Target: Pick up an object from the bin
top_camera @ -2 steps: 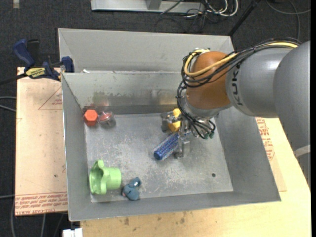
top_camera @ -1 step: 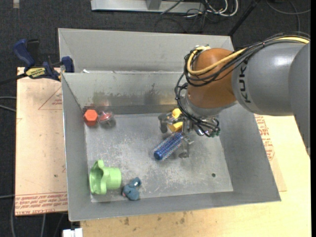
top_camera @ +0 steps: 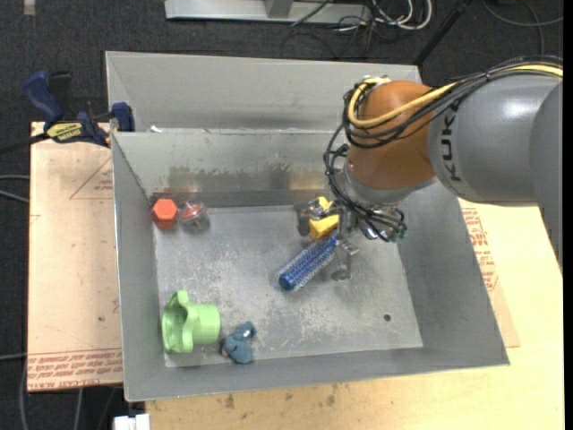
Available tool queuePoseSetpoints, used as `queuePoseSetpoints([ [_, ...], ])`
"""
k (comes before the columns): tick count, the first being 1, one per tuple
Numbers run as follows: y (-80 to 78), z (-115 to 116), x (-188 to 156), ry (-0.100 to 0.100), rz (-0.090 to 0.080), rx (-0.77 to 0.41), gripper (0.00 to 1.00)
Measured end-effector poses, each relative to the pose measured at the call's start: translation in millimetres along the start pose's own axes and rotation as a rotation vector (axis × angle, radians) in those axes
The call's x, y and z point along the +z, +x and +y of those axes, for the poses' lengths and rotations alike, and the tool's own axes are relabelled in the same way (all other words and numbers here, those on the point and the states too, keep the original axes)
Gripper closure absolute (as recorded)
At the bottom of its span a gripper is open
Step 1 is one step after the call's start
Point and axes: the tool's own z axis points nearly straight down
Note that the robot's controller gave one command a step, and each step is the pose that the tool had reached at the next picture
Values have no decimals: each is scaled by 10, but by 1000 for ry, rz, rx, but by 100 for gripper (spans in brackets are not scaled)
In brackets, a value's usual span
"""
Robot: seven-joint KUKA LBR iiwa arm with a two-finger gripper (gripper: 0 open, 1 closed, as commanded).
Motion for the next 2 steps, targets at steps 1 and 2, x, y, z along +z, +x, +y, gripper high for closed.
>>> queuePoseSetpoints([
  [1,10,-38,343,-4,5,-10,0],
  [2,2,-37,338,-4,3,-8,0],
])
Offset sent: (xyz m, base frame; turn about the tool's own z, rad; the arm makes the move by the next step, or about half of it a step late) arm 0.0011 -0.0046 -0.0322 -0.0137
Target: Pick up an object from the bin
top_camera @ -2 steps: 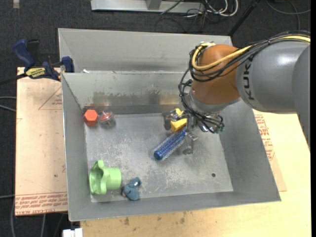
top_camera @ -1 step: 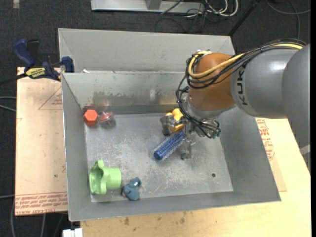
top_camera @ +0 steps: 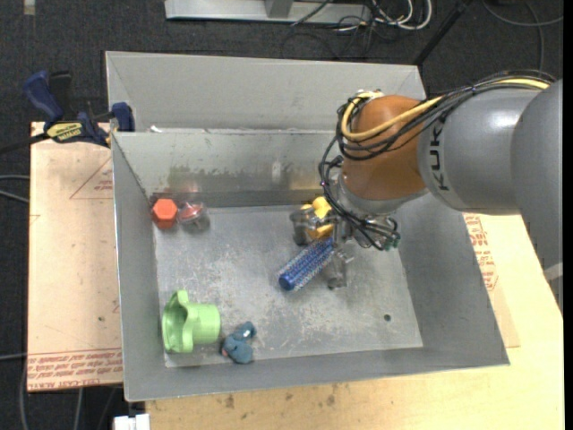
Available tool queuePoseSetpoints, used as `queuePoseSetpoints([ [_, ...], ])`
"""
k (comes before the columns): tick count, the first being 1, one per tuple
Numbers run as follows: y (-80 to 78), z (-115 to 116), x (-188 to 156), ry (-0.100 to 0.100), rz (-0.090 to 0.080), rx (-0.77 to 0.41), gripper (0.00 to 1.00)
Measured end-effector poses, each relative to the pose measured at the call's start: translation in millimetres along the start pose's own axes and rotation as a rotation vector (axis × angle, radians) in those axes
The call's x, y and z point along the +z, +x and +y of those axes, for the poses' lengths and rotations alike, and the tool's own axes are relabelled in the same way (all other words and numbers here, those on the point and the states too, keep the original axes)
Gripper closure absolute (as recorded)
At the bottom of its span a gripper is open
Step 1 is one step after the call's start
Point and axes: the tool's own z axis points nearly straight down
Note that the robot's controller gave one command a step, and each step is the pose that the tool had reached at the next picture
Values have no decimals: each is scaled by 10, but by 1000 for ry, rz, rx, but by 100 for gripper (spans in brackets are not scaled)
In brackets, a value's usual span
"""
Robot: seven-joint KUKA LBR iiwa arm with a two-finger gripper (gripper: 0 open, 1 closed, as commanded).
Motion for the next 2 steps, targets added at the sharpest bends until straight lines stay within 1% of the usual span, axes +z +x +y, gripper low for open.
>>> queuePoseSetpoints([
  [1,0,0,0,0,0,0,100],
  [2,-24,-2,-818,6,-7,2,100],
])
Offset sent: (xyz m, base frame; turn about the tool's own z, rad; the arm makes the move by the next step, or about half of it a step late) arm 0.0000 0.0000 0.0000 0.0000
